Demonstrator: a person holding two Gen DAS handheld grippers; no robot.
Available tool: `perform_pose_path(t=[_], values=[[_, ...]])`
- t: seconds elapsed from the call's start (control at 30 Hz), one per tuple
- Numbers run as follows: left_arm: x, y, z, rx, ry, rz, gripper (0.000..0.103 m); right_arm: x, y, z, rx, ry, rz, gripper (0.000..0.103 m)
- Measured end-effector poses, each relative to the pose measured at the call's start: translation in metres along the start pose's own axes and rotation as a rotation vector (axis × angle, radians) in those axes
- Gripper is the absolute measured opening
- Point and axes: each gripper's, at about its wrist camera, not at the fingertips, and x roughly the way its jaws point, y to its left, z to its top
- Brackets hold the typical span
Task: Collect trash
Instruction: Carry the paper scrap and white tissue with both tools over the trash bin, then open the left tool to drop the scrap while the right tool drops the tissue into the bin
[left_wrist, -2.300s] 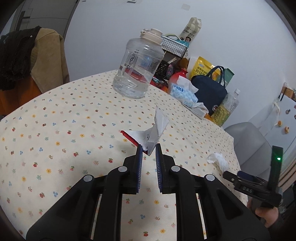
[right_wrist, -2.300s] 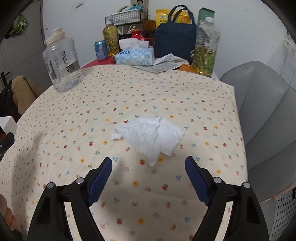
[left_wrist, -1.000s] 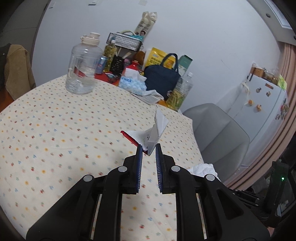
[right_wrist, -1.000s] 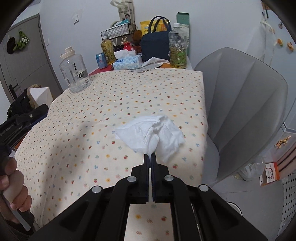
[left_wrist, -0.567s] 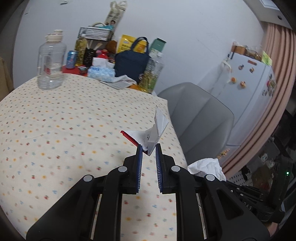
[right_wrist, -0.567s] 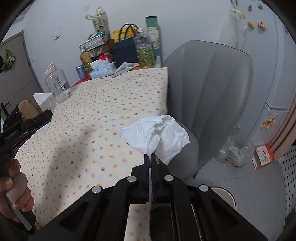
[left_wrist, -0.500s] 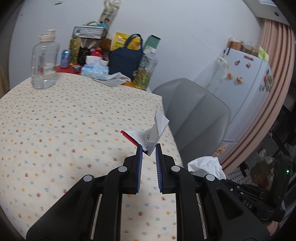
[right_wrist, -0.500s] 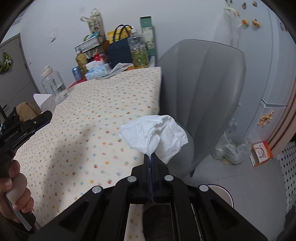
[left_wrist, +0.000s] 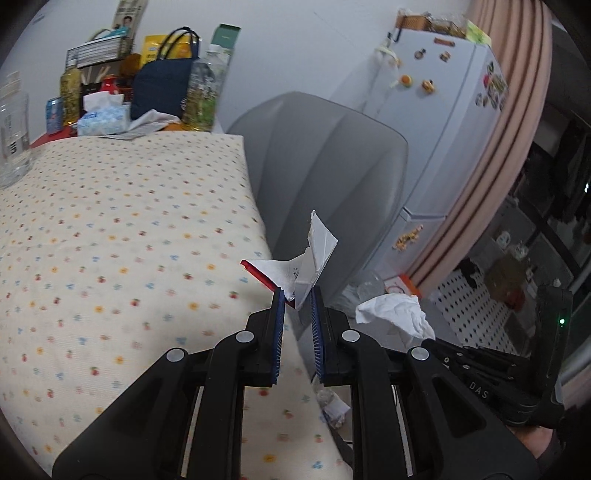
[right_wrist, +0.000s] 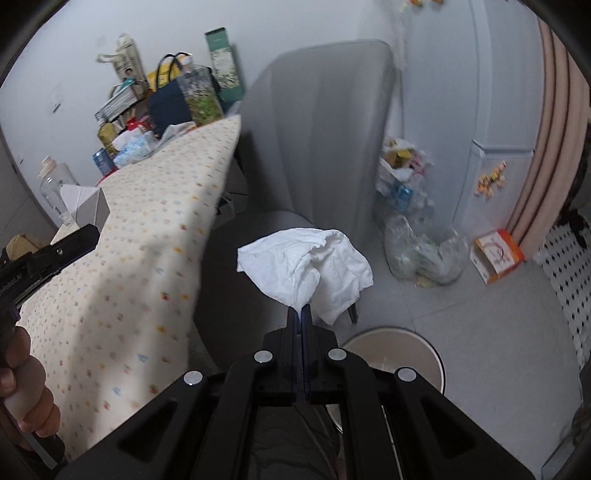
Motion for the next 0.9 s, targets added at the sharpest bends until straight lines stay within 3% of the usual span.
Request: perform_pose_path(t=[0.57, 0.9], values=[[0.074, -0.078, -0.031, 0.154, 0.205, -0.037, 0.015, 0.052, -0.092, -0.069, 0.186, 0.122, -0.002, 0.003], [0.096, -0.111, -0.039, 0.226, 0.261, -0.034, 0.015, 0.071, -0.132, -0.091, 0.275, 0.146, 0.009, 0.003]])
